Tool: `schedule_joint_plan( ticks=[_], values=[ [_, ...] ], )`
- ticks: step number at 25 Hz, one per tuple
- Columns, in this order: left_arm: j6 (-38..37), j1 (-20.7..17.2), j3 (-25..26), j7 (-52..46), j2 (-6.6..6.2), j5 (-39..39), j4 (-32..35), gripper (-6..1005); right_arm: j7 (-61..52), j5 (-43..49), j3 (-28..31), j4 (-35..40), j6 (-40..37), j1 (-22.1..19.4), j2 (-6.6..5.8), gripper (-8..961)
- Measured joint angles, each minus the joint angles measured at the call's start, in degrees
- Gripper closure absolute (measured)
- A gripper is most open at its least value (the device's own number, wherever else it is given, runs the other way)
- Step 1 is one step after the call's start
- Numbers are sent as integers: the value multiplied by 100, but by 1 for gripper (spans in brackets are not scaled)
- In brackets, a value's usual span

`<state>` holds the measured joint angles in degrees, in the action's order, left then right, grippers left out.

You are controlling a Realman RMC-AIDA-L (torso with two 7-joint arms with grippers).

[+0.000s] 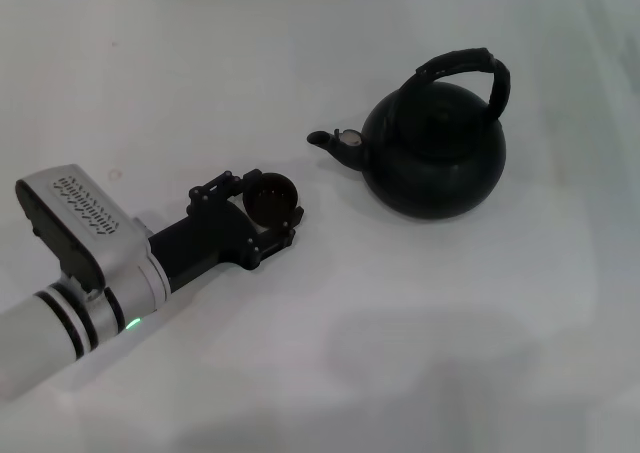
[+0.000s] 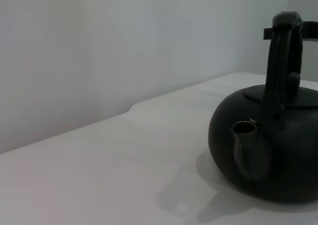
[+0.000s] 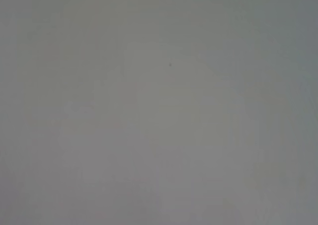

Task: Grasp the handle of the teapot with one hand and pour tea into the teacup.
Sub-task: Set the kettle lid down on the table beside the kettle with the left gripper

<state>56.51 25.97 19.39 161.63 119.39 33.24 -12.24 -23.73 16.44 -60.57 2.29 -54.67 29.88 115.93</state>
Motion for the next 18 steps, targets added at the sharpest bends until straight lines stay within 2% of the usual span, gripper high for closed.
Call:
schedule_joint_plan(
  ticks=[9,15,18],
  values=[
    [43,-20,18,3,-17,-27,3,250,0,0,1,-3,1,-9,-1,172],
    [214,-22,8,10,-34,-29,32,125,0,0,10,-7,1,-9,0,172],
    [379,-23,8,14,-38,-46,55,126,0,0,23,-5,1,-5,0,172]
  ],
)
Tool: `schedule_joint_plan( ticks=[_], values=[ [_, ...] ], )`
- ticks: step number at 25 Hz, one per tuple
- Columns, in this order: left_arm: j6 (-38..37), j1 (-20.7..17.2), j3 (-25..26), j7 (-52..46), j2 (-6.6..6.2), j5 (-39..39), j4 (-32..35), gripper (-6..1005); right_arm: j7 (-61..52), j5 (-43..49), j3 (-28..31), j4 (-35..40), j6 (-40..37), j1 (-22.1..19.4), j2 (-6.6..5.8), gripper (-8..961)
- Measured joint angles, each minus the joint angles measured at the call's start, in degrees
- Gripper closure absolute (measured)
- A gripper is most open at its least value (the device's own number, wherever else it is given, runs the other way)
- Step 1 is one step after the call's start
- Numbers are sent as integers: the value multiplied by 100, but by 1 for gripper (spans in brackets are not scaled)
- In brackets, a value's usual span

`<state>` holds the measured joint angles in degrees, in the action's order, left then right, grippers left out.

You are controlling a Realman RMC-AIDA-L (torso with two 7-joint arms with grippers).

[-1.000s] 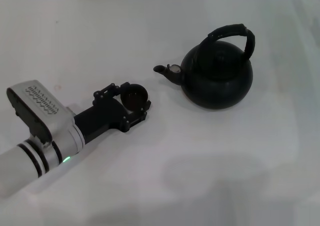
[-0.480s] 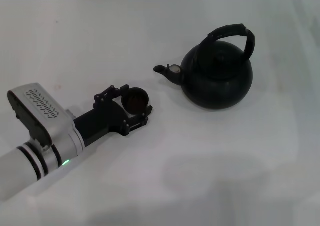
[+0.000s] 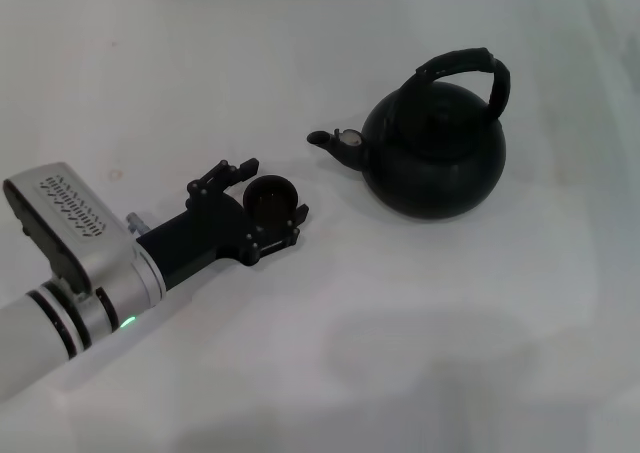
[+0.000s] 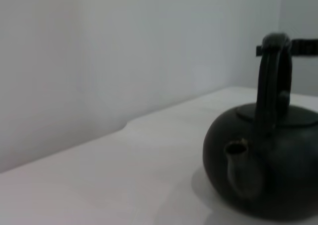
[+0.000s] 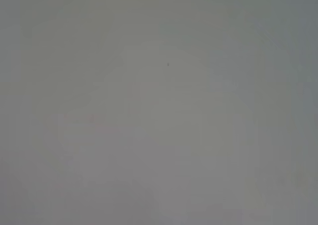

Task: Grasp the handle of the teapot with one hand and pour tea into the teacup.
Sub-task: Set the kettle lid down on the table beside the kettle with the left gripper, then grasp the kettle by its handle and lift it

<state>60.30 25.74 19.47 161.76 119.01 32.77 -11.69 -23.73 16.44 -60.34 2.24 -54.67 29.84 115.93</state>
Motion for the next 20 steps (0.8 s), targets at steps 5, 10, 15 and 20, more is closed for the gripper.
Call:
schedule_joint_plan(
  ticks=[5,10,15,20],
  values=[
    [353,-47,47,3,-2,23,65,125,0,-1,11,4,0,4,0,172],
    [995,-170,384,3,-2,102,239,125,0,1,-3,13,-2,5,0,172],
    [1616,-418,1289,2,-9,114,345,126,-208,68,-188,74,-35,5,0,172],
    [2016,-678,2151,-37,11,385,357,126,-1111,81,-755,234,-134,-122,-33,173]
  ],
)
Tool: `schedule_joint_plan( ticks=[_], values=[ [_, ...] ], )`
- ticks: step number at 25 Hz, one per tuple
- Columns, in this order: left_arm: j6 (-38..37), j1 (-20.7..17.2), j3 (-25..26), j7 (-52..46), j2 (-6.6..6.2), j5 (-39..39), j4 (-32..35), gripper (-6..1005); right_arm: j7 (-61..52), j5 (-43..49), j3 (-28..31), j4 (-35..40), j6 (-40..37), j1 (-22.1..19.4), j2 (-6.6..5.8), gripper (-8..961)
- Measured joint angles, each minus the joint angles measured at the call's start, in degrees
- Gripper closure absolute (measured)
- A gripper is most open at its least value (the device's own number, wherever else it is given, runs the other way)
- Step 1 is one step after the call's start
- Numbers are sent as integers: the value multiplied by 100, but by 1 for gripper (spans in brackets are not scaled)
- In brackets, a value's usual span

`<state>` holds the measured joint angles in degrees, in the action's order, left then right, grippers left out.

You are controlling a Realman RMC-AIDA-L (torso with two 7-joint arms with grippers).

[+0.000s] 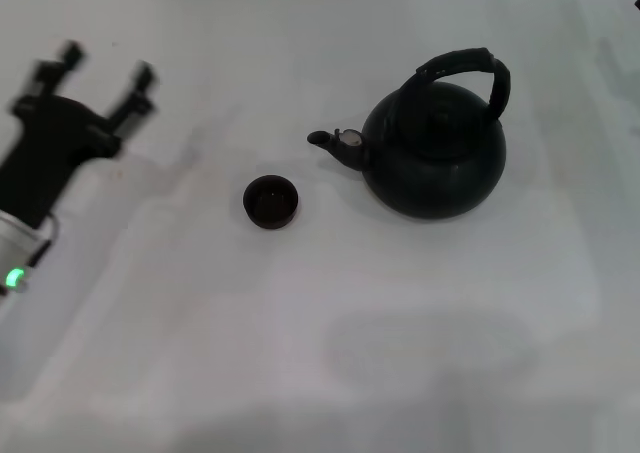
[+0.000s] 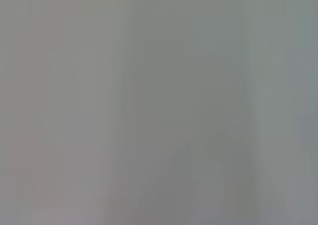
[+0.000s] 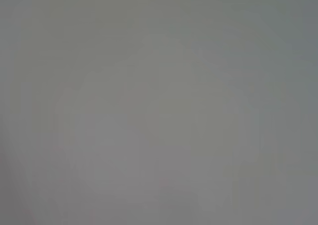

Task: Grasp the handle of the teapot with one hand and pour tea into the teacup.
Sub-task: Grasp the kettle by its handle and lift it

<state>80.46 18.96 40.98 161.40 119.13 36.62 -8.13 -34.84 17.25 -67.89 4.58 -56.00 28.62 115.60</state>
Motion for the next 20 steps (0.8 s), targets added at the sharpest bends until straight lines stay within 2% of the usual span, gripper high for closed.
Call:
schedule_joint_plan(
  ticks=[3,4,6,7,8,10,15,18,20],
  values=[
    [103,-91,119,-3,10,374,4,127,-358,6,-441,437,-126,-338,-21,173],
    [155,-136,131,-1,8,783,8,128,-470,7,-588,648,-143,-493,-24,173],
    [155,-136,131,-1,8,783,8,129,-683,11,-897,1132,-162,-834,-41,173],
    [191,-169,139,7,4,1188,25,130,-683,11,-897,1132,-162,-834,-41,173],
    [199,-183,142,11,4,1391,29,130,-967,86,-1236,1737,-127,-1273,-91,173],
    [199,-189,144,14,3,1458,30,131,-1189,268,-1383,2130,-110,-1560,-126,173],
    [74,-136,154,5,-4,2131,145,132,-2052,1530,-1445,3291,30,-2245,-144,173],
    [10,-103,157,-6,-10,2279,166,132,-2940,2756,-1463,4310,561,-2729,-70,172],
    [-12,-89,158,-6,-15,2293,177,132,-3117,3010,-1497,4558,685,-2851,-44,172]
  ],
)
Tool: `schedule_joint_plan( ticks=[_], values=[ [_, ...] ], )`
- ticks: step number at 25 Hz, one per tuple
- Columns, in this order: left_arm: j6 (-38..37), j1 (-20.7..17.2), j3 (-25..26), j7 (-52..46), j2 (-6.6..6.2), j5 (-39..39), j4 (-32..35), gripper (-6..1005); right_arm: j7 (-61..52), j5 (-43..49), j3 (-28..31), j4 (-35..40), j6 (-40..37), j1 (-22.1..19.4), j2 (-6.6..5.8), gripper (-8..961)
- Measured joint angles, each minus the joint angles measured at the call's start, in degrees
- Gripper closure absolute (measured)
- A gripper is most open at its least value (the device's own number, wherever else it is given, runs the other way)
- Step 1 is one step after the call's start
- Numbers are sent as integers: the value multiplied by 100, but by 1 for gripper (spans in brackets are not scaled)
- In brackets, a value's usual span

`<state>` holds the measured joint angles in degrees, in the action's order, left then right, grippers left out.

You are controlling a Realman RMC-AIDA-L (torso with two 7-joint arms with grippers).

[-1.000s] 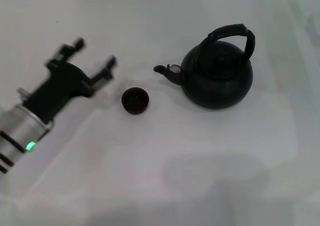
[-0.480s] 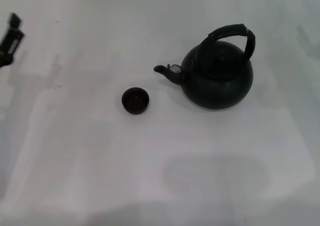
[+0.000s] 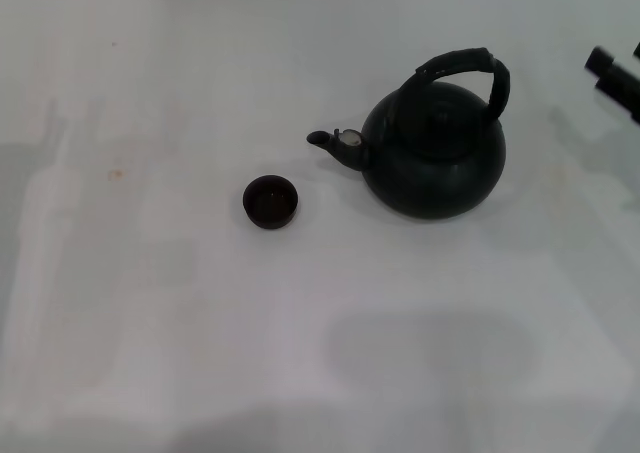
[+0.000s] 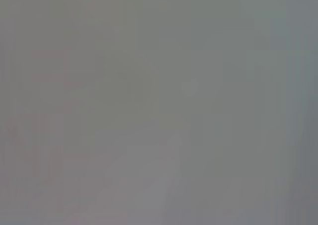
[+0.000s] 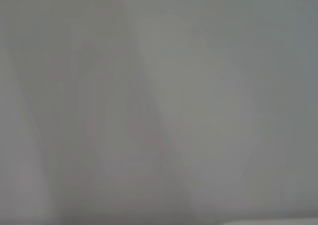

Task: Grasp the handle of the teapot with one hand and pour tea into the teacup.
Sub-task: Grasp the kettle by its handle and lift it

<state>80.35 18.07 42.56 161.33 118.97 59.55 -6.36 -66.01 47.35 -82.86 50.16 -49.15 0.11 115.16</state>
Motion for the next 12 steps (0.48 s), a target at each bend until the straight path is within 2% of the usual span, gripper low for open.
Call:
schedule_joint_plan(
  ticks=[7,12],
  values=[
    [-57,12,5,5,-6,6,77,133,-684,718,-768,1441,934,-546,-20,173],
    [-65,12,7,5,-6,10,86,134,-1665,1578,-862,2016,1065,-729,-18,173]
  ],
)
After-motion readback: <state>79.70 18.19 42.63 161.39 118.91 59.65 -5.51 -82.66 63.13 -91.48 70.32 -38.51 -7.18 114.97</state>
